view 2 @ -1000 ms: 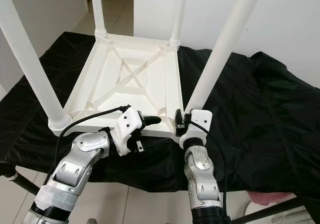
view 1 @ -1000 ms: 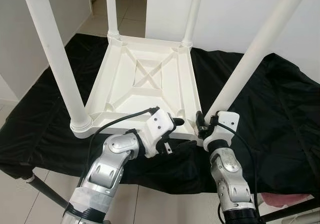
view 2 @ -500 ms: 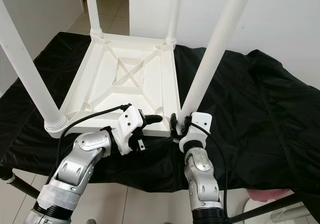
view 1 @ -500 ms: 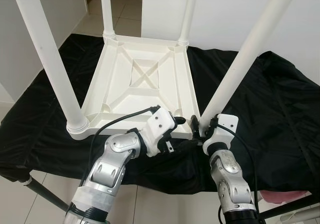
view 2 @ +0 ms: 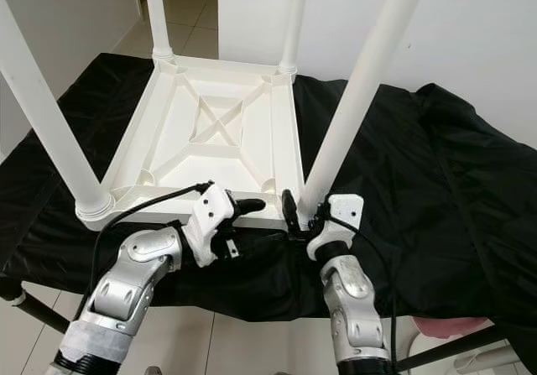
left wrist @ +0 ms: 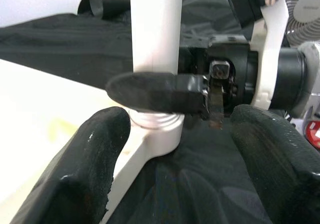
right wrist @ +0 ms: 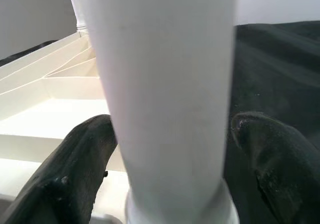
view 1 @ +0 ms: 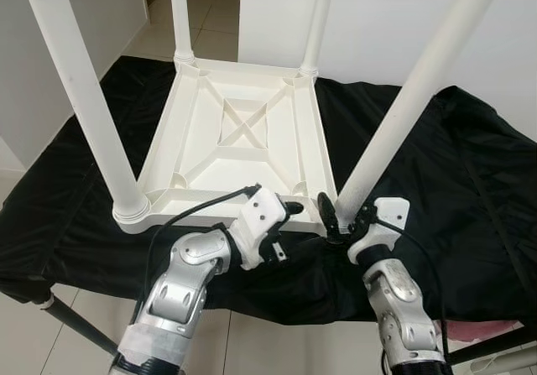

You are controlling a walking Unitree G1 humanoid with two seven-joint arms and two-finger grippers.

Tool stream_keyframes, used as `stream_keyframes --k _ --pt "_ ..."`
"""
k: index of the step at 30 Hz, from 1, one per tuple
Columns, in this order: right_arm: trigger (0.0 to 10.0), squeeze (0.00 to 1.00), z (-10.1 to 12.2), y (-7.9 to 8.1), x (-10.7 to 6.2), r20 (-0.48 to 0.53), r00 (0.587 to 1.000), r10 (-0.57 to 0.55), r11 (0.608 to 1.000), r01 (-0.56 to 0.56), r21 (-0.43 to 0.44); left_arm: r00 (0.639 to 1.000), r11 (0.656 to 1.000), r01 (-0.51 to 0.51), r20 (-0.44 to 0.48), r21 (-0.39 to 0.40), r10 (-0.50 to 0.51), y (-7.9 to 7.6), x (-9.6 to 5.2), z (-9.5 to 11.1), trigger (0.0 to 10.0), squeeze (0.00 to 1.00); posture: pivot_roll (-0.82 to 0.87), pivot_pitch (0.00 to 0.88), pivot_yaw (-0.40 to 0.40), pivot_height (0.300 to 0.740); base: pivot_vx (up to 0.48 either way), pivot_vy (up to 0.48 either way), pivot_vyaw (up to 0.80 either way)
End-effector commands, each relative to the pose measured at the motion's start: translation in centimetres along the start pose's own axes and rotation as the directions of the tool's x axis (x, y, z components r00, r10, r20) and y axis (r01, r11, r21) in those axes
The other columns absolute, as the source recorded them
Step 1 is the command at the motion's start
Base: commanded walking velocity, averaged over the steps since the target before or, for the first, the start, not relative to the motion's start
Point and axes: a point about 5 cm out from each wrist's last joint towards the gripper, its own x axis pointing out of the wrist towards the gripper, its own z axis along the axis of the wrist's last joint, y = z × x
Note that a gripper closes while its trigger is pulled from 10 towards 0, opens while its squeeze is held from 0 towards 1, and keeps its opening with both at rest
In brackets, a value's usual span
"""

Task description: Building children table

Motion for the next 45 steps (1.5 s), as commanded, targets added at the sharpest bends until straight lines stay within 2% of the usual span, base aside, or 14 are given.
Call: stream_keyframes --k 1,12,13,14,16,18,24,27,32,40,41,42,44,45 --pt "10.0 0.00 -0.3 -0.3 -0.2 -0.003 1.000 -0.004 1.000 0.004 0.008 0.972 0.972 -0.233 0.008 0.003 0.233 1.1 -0.1 0.0 10.0 0.00 0.01 0.000 -0.095 0.740 0.000 0.000 0.00" --pt "10.0 0.00 -0.2 0.0 -0.5 0.044 0.999 0.023 1.000 -0.023 0.010 0.938 0.939 -0.338 0.062 -0.059 0.342 1.7 -0.1 0.2 10.0 0.00 0.00 0.000 -0.096 0.740 0.000 0.000 0.00" --pt "10.0 0.00 -0.4 -0.2 -0.6 0.059 0.998 -0.005 1.000 0.005 0.002 0.894 0.899 -0.430 0.099 -0.081 0.436 2.4 -0.5 -0.2 10.0 0.00 -0.02 0.000 -0.078 0.740 0.000 0.000 0.00" --pt "10.0 0.00 -0.4 -0.2 -0.6 0.059 0.998 -0.005 1.000 0.005 0.002 0.894 0.899 -0.430 0.099 -0.081 0.436 2.4 -0.5 -0.2 10.0 0.00 -0.02 0.000 -0.078 0.740 0.000 0.000 0.00" --pt "10.0 0.00 -0.8 -0.6 -0.9 0.104 0.993 -0.058 0.997 0.064 -0.050 0.817 0.826 -0.560 0.123 -0.065 0.564 3.4 -1.4 -1.3 10.0 0.00 -0.04 0.000 -0.058 0.740 0.000 0.000 0.00" --pt "10.0 0.00 -0.8 -1.0 -1.1 0.146 0.985 -0.090 0.993 0.100 -0.063 0.774 0.784 -0.618 0.128 -0.056 0.620 3.9 -1.9 -1.9 10.0 0.00 -0.04 0.000 -0.049 0.740 0.000 0.000 0.00" --pt "10.0 0.00 -0.7 -1.1 -1.3 0.183 0.978 -0.100 0.989 0.117 -0.085 0.738 0.753 -0.652 0.149 -0.090 0.658 4.2 -2.3 -2.1 10.0 0.00 -0.04 0.000 -0.040 0.740 0.000 0.000 0.00" --pt "10.0 0.00 -1.3 -1.0 -1.4 0.187 0.977 -0.101 0.987 0.122 -0.101 0.702 0.723 -0.678 0.176 -0.133 0.690 4.3 -2.8 -2.7 10.0 0.00 -0.04 0.000 -0.027 0.740 0.000 0.000 0.00" --pt "10.0 0.00 -1.7 -0.8 -1.5 0.204 0.974 -0.103 0.983 0.131 -0.129 0.675 0.704 -0.699 0.211 -0.122 0.707 4.2 -3.2 -3.2 10.0 0.00 -0.04 0.000 -0.020 0.740 0.000 0.000 0.00" --pt "10.0 0.00 -2.1 -0.8 -1.6 0.212 0.972 -0.104 0.983 0.133 -0.126 0.658 0.692 -0.713 0.237 -0.107 0.715 4.2 -3.3 -3.3 10.0 0.00 -0.03 0.000 -0.020 0.740 0.000 0.000 0.00" --pt "10.0 0.00 -1.7 -0.7 -1.3 0.210 0.975 -0.073 0.982 0.107 -0.155 0.711 0.745 -0.662 0.243 -0.084 0.659 3.9 -2.5 -2.8 10.0 0.00 -0.03 0.000 -0.027 0.740 0.000 0.000 0.00" --pt "10.0 0.00 -1.7 -0.7 -1.3 0.210 0.975 -0.073 0.982 0.107 -0.155 0.711 0.745 -0.662 0.243 -0.084 0.659 3.9 -2.5 -2.8 10.0 0.00 -0.03 0.000 -0.027 0.740 0.000 0.000 0.00" --pt "10.0 0.00 -1.8 -0.4 -0.9 0.156 0.988 0.007 0.990 0.015 -0.143 0.805 0.830 -0.557 0.226 -0.024 0.548 3.3 -1.4 -2.4 10.0 0.00 -0.03 0.000 -0.027 0.740 0.000 0.000 0.00" --pt "10.0 0.00 -1.8 -0.4 -0.9 0.156 0.988 0.007 0.990 0.015 -0.143 0.805 0.830 -0.557 0.226 -0.024 0.548 3.3 -1.4 -2.4 10.0 0.00 -0.03 0.000 -0.027 0.740 0.000 0.000 0.00"
